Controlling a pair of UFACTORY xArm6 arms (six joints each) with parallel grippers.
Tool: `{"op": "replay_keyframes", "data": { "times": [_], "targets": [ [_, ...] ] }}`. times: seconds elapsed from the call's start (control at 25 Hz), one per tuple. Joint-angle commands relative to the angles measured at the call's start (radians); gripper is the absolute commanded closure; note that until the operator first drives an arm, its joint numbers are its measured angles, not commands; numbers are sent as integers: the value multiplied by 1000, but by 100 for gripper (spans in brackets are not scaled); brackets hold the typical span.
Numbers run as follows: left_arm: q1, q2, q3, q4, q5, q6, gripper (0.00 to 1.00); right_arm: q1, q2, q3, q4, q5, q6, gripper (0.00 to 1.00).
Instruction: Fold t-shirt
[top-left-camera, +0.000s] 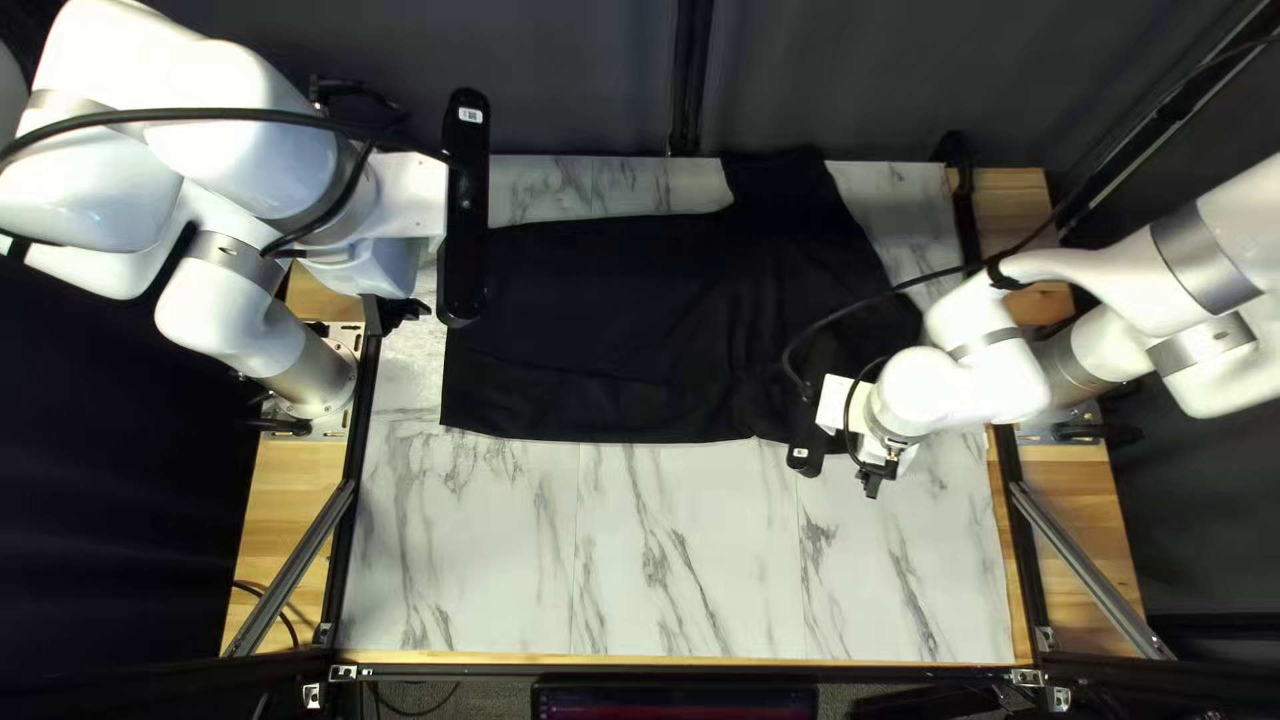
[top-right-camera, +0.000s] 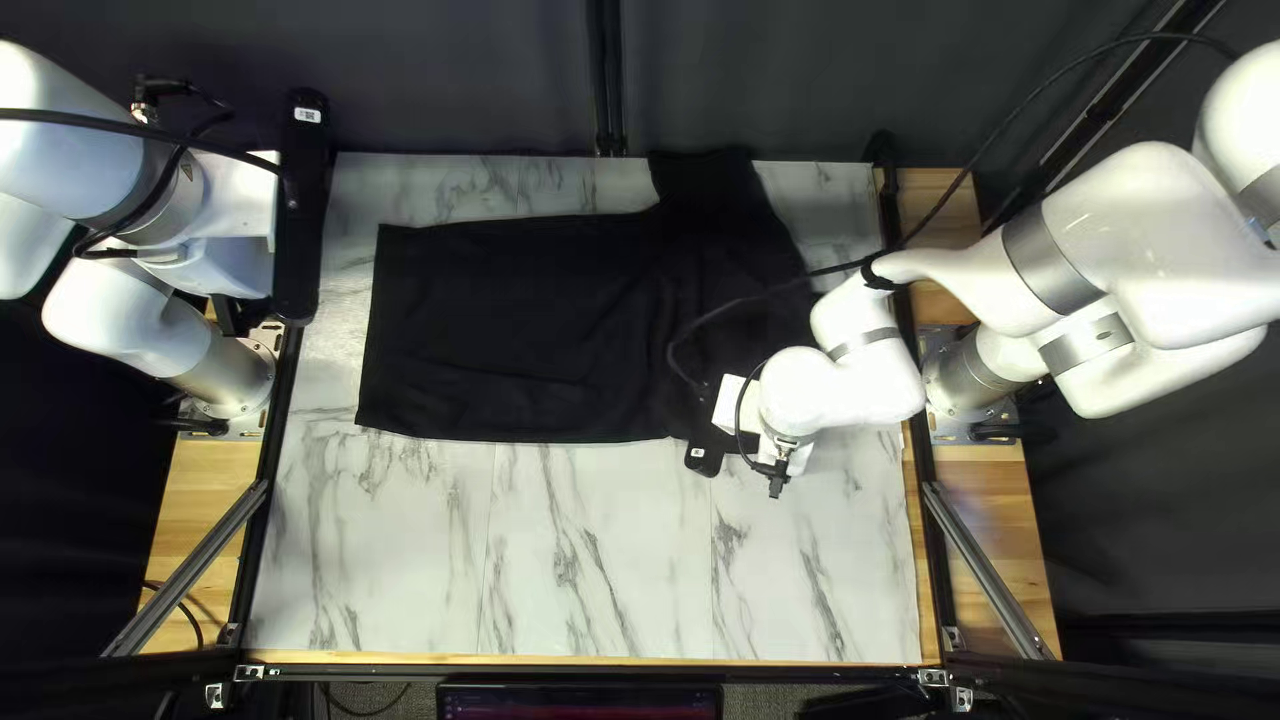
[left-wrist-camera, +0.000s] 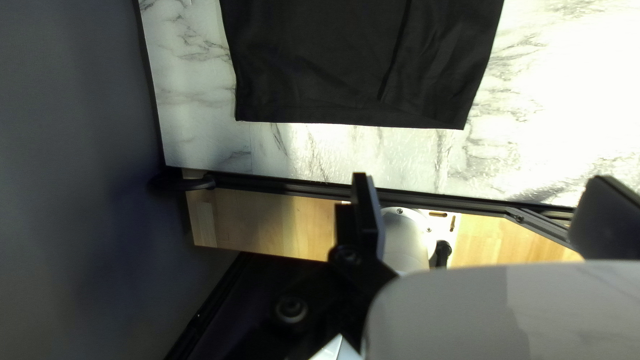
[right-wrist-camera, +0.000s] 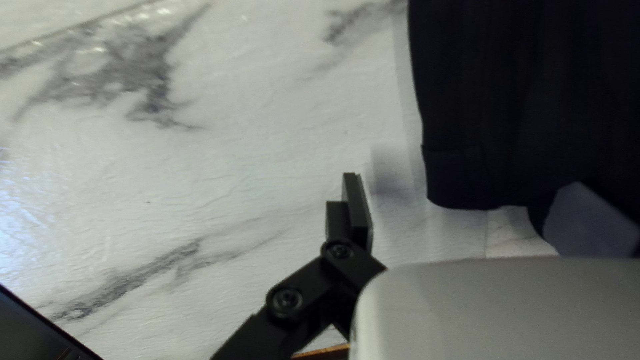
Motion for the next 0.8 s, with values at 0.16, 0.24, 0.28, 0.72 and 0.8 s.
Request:
{"op": "replay_keyframes", "data": {
  "times": [0.16, 0.24, 0.28, 0.72, 0.8],
  "targets": [
    [0, 0, 0, 0, 0, 0, 0, 7, 1, 28, 10, -36, 1, 100],
    [0, 0, 0, 0, 0, 0, 0, 13, -4, 30, 9, -31, 8, 100],
    [0, 0, 0, 0, 0, 0, 0, 15, -8, 30, 7, -27, 13, 100],
    [0, 0, 0, 0, 0, 0, 0, 50, -70, 31, -15, 43, 75, 100],
    [0, 0, 0, 0, 0, 0, 0, 54, -77, 29, -18, 54, 82, 100]
  ]
}}
